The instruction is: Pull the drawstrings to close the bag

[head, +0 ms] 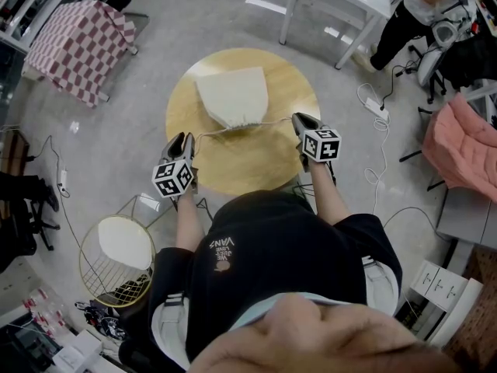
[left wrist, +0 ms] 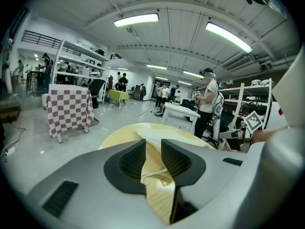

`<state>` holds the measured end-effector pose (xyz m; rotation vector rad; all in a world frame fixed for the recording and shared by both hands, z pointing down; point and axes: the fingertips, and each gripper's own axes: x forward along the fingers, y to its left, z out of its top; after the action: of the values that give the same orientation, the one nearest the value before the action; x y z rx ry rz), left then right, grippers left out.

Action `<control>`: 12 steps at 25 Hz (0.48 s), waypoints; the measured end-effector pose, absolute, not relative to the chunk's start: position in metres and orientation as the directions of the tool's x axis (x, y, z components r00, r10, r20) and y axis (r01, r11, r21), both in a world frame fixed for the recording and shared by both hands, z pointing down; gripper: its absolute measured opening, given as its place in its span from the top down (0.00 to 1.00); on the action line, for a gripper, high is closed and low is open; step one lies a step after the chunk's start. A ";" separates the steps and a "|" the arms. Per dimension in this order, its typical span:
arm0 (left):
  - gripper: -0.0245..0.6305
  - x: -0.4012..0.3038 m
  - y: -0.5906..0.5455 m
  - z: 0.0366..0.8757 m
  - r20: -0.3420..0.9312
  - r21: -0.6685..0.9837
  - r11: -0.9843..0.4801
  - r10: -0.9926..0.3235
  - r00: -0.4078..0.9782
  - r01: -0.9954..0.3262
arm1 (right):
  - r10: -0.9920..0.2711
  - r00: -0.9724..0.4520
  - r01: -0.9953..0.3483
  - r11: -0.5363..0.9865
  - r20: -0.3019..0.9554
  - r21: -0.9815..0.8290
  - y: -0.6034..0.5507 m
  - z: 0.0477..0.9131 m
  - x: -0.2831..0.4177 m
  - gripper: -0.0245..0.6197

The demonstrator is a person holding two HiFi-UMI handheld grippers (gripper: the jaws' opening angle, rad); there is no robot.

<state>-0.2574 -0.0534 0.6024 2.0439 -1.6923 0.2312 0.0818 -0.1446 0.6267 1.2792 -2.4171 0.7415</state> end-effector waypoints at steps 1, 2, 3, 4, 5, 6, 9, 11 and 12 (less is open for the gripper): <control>0.80 -0.257 -0.055 0.599 0.413 0.243 -0.132 -0.882 0.226 -0.961 | -0.677 -0.558 -0.829 0.471 0.480 -0.300 -0.146 0.622 0.080 0.91; 0.80 -0.257 -0.056 0.595 0.407 0.237 -0.137 -0.885 0.226 -0.962 | -0.681 -0.561 -0.828 0.475 0.471 -0.299 -0.147 0.618 0.079 0.91; 0.80 -0.258 -0.057 0.591 0.400 0.231 -0.140 -0.888 0.226 -0.963 | -0.685 -0.564 -0.826 0.480 0.462 -0.295 -0.149 0.613 0.077 0.91; 0.80 -0.258 -0.058 0.587 0.391 0.225 -0.143 -0.893 0.224 -0.964 | -0.688 -0.566 -0.824 0.486 0.454 -0.291 -0.149 0.607 0.076 0.91; 0.80 -0.258 -0.058 0.581 0.380 0.219 -0.145 -0.898 0.221 -0.965 | -0.692 -0.569 -0.822 0.492 0.445 -0.286 -0.150 0.602 0.075 0.91; 0.80 -0.258 -0.059 0.576 0.368 0.212 -0.149 -0.903 0.220 -0.966 | -0.696 -0.571 -0.821 0.497 0.435 -0.282 -0.151 0.597 0.075 0.91; 0.80 -0.256 -0.063 0.556 0.328 0.190 -0.167 -0.918 0.223 -0.967 | -0.706 -0.580 -0.815 0.509 0.407 -0.278 -0.153 0.581 0.074 0.91; 0.82 -0.255 -0.066 0.543 0.300 0.174 -0.178 -0.927 0.224 -0.968 | -0.711 -0.590 -0.807 0.520 0.383 -0.280 -0.153 0.570 0.071 0.91; 0.83 -0.254 -0.067 0.536 0.285 0.165 -0.183 -0.932 0.224 -0.969 | -0.713 -0.595 -0.803 0.526 0.370 -0.278 -0.153 0.564 0.070 0.91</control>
<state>-0.2543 -0.0670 0.5358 2.1954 -1.7750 0.1721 0.0700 -0.1531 0.5639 1.2881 -2.5550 0.6296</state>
